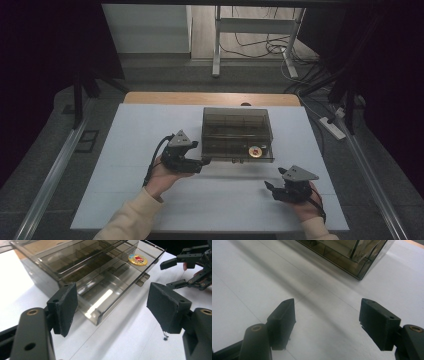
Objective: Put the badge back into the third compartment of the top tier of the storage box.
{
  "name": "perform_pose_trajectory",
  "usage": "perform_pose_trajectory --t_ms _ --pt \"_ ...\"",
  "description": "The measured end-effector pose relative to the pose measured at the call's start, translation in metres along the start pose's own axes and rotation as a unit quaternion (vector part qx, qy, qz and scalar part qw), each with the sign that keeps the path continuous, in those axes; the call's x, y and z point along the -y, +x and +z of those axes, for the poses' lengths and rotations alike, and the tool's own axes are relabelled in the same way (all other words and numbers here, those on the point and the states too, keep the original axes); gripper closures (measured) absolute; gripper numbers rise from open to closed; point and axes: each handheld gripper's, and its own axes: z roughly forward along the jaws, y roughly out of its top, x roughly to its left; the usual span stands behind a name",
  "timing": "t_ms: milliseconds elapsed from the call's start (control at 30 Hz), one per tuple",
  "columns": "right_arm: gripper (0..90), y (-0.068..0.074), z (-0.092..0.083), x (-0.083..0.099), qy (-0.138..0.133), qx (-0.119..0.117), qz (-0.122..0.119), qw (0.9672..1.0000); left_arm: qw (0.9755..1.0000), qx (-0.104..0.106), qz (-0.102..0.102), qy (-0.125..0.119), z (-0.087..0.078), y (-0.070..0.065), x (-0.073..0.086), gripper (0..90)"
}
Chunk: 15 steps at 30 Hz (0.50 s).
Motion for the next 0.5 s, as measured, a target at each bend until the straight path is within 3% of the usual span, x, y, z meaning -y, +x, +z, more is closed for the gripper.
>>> perform_pose_trajectory --t_ms 500 --pt "29.3 0.000 -0.001 0.000 -0.001 0.001 -0.001 1.0000 0.9994 -0.030 -0.012 0.011 -0.028 0.011 0.040 25.1"
